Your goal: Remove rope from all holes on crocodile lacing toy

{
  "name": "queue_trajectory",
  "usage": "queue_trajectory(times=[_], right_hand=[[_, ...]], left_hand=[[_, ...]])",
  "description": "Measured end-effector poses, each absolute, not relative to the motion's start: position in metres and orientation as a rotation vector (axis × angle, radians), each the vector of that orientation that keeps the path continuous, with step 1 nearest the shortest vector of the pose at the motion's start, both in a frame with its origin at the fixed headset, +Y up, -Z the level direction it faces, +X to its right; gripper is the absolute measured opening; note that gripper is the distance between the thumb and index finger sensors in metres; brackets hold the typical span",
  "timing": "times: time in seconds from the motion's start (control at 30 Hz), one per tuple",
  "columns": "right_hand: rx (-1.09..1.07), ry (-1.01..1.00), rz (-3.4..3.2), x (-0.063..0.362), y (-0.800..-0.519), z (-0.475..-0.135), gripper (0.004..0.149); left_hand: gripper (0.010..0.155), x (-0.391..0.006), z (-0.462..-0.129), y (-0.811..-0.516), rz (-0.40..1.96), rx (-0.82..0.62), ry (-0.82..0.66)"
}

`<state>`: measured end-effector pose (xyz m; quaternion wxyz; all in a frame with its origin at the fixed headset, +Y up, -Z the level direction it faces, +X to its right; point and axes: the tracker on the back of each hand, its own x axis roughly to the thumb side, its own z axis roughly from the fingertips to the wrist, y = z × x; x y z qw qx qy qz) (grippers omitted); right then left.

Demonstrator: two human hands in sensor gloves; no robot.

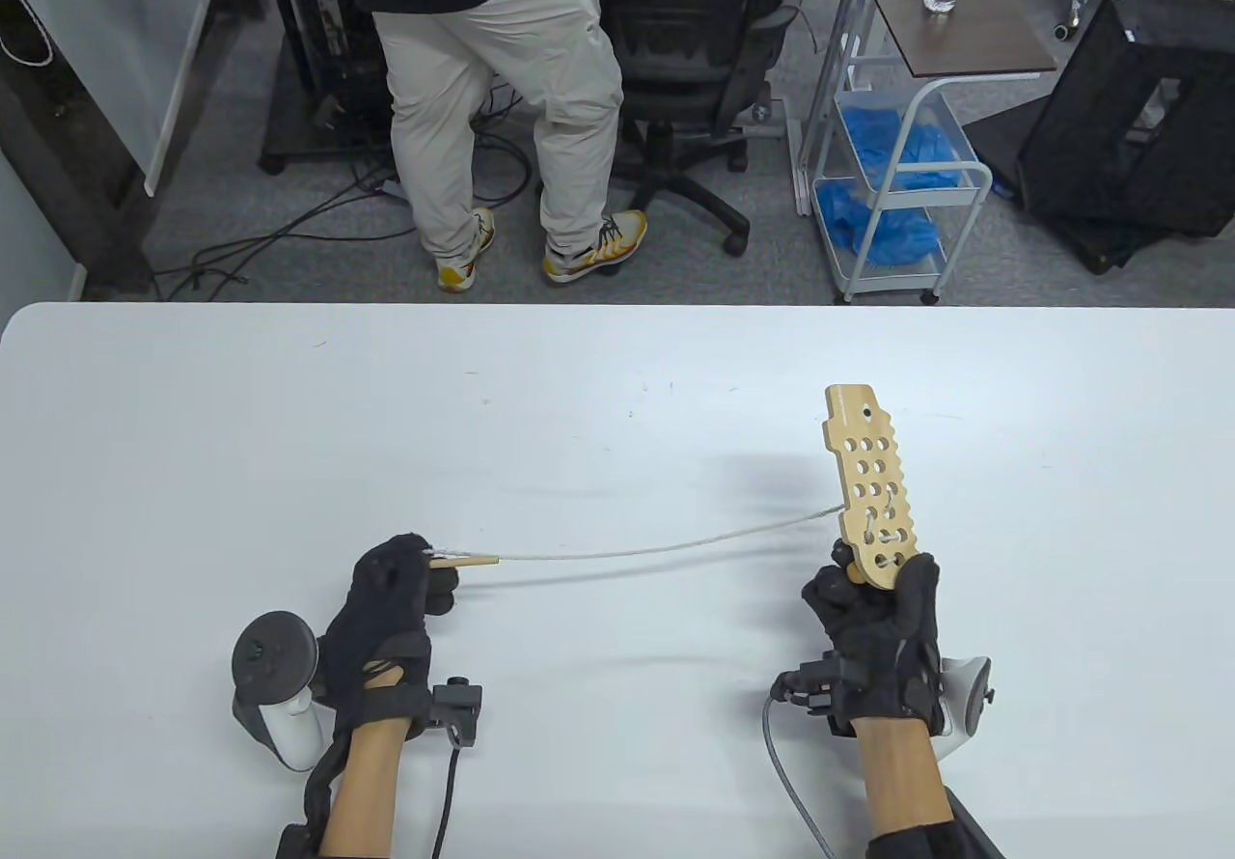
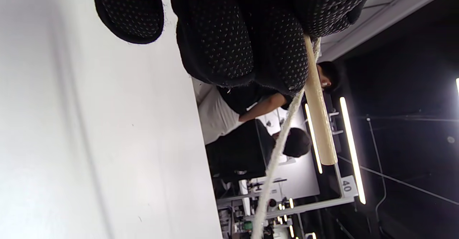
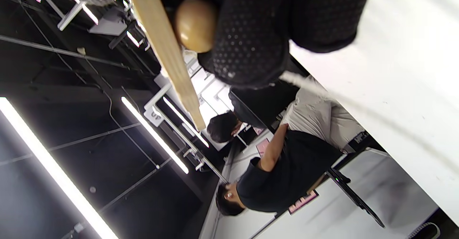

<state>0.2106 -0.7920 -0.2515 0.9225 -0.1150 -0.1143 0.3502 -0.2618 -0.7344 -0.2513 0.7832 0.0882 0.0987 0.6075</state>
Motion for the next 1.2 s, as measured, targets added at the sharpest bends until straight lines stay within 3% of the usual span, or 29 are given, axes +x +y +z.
queue_trajectory(times=[0.17,0.4,0.63,0.8,1.2], right_hand=[[-0.140,-0.173,0.843,0.189,-0.785,-0.253,0.049],[0.168,0.001,1.155,0.142,-0.767,-0.254,0.046],[0.389,0.183,1.179,0.098,-0.761,-0.245,0.045],[0.417,0.218,1.164,0.089,-0.761,-0.241,0.045],[0.464,0.268,1.135,0.083,-0.759,-0.240,0.045]], left_hand=[[0.042,-0.245,-0.251,-0.733,1.278,0.179,0.162],[0.042,-0.216,-0.252,-0.733,1.259,0.093,0.030],[0.043,-0.193,-0.252,-0.736,1.408,-0.030,-0.134],[0.043,-0.185,-0.253,-0.742,1.609,-0.133,-0.217],[0.044,-0.178,-0.256,-0.747,1.742,-0.276,-0.307]])
